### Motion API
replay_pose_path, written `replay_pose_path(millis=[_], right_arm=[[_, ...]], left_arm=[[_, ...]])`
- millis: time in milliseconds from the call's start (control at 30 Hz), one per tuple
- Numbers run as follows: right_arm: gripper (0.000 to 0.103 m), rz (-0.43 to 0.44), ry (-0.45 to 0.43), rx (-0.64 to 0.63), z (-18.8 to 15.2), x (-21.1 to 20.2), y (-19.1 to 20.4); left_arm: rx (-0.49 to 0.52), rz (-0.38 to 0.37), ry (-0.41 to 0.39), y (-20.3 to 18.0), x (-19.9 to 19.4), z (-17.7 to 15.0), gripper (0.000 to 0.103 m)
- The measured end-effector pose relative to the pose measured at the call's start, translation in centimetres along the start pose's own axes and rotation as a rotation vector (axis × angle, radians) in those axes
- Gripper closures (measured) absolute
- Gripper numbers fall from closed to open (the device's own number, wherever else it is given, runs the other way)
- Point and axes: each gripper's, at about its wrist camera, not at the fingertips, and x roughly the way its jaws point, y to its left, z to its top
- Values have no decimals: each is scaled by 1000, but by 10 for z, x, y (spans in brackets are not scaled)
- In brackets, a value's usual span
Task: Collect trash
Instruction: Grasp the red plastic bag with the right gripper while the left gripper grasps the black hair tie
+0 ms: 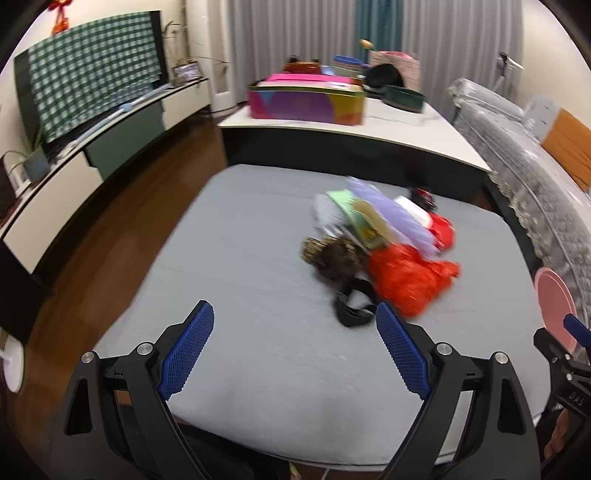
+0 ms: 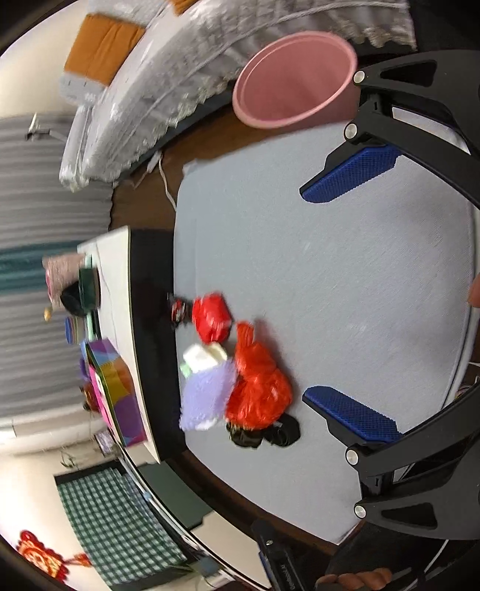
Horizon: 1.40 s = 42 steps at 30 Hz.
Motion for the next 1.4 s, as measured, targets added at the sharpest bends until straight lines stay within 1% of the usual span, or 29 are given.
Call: replay_pose_path(millis=[67,133,200,267,333,433,467,500,533,567,600,633,667,733,800,933,1033,1100,1167,1267,1333,1400], right_arm=[[5,17,13,-22,9,16,13],[5,31,38,-40,17,35,27],[5,43,49,-41,25,51,37],[5,43,65,-33,33,69,43],[5,42,94,-9,42,93,47],[8,24,107,11,47,115,48],[12,21,110,14,48,120,48],[23,26,120,16,48,127,49],[28,37,133,18,47,131,49],[42,69,158,23,46,136,50],[59,95,163,25,45,138,49],[67,121,151,20,44,137,50],[86,129,143,-2,43,135,52],[92,116,139,-70,39,127,59],[98,126,134,-101,36,114,60],[98,115,132,-113,33,81,44],[98,68,94,-107,34,49,19],[98,32,70,-94,34,29,0],[98,-6,43,-76,35,10,-23],[98,-44,6,-45,34,-8,-54],[98,-65,-28,-12,32,-16,-74],[98,-77,-39,30,30,-17,-94]], left_arm=[[-17,34,-6,12,6,4,16],[-36,96,-10,27,15,7,16],[-55,124,7,36,23,8,16],[-102,123,50,50,34,7,16],[-132,104,85,59,41,6,16],[-151,78,123,63,50,5,16],[-151,72,127,63,51,5,16],[-147,68,130,61,52,5,16],[-139,64,132,59,52,4,16],[-128,63,133,57,53,4,16],[-117,63,132,54,54,4,16],[-110,61,131,52,54,4,16],[-102,61,129,49,54,5,16],[-91,61,131,46,56,5,16],[-89,56,134,44,56,5,16],[-82,53,121,36,53,5,16],[-68,40,116,25,53,3,16],[-64,6,137,18,57,1,16],[-66,-56,182,5,65,0,16],[-53,-113,231,-16,75,-1,16],[-27,-127,260,-34,84,0,16],[-8,-113,276,-47,93,0,16]])
